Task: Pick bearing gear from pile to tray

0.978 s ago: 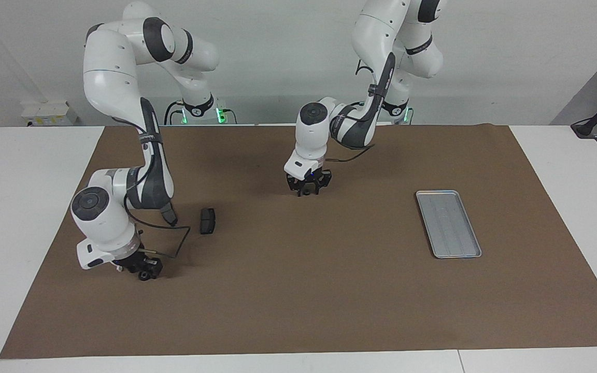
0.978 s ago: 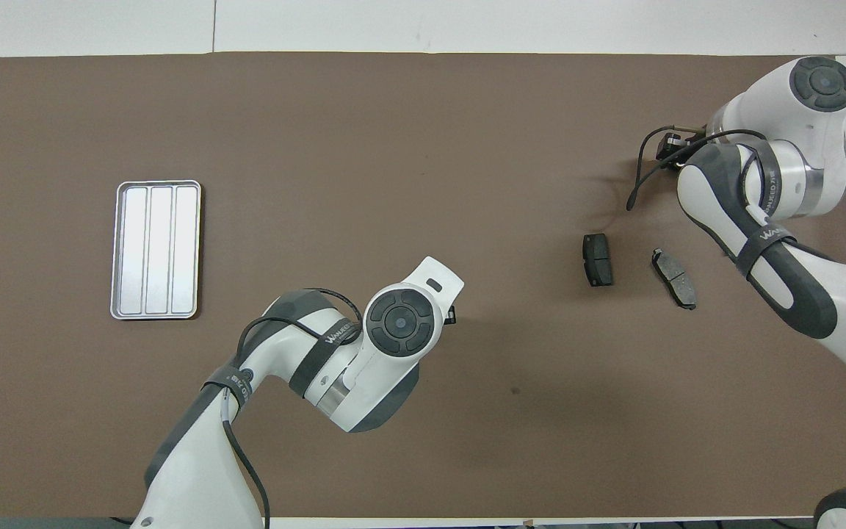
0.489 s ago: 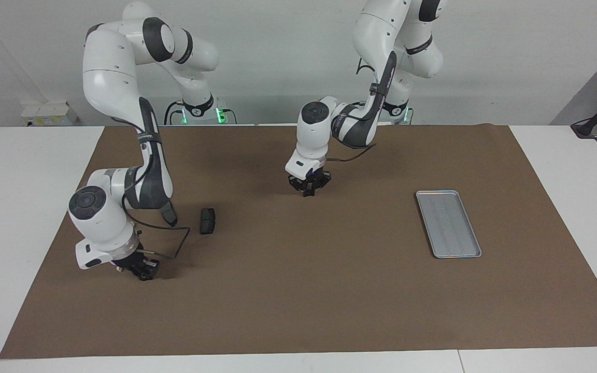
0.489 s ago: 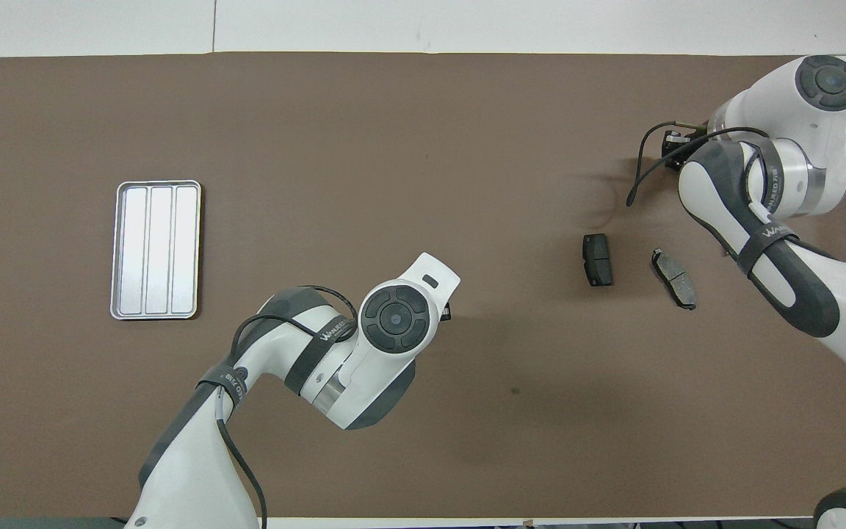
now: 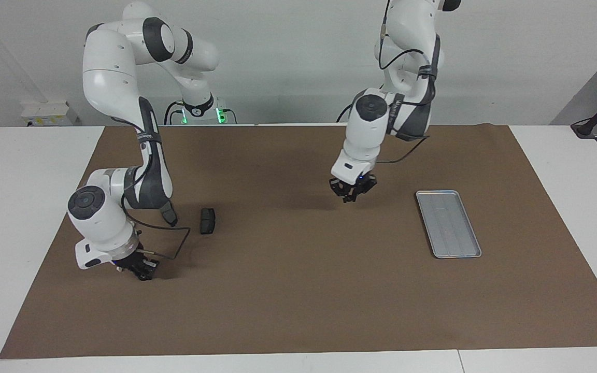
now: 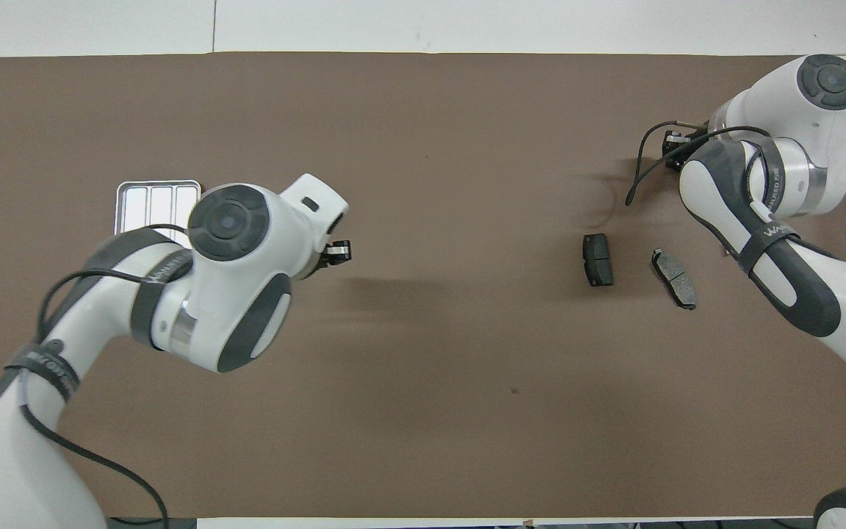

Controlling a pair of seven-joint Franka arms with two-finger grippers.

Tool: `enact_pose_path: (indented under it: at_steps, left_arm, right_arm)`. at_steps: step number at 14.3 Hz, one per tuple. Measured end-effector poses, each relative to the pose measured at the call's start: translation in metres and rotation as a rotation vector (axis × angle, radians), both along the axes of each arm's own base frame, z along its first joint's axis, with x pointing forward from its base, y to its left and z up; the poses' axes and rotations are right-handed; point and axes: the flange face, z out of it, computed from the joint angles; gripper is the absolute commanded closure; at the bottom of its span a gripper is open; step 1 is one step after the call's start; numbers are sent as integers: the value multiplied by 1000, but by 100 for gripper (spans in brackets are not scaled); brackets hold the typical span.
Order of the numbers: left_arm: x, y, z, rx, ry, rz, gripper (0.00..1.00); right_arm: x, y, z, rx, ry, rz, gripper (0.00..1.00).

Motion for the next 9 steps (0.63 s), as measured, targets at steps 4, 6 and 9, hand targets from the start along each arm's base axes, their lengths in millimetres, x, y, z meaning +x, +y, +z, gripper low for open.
enact_pose_path:
  at_steps: [4,6,9]
  left_arm:
    - [37,145,2,18,34,-83,100]
    - [43,214,-5,19,46,-124,100]
    - [41,272,-15,20,38,-156,100]
  right_arm:
    - [-2,12,34,-14,70,11,100]
    - [-8,29,71,-30,89,30,100]
    - [-25,55,126,-55,115,58,100]
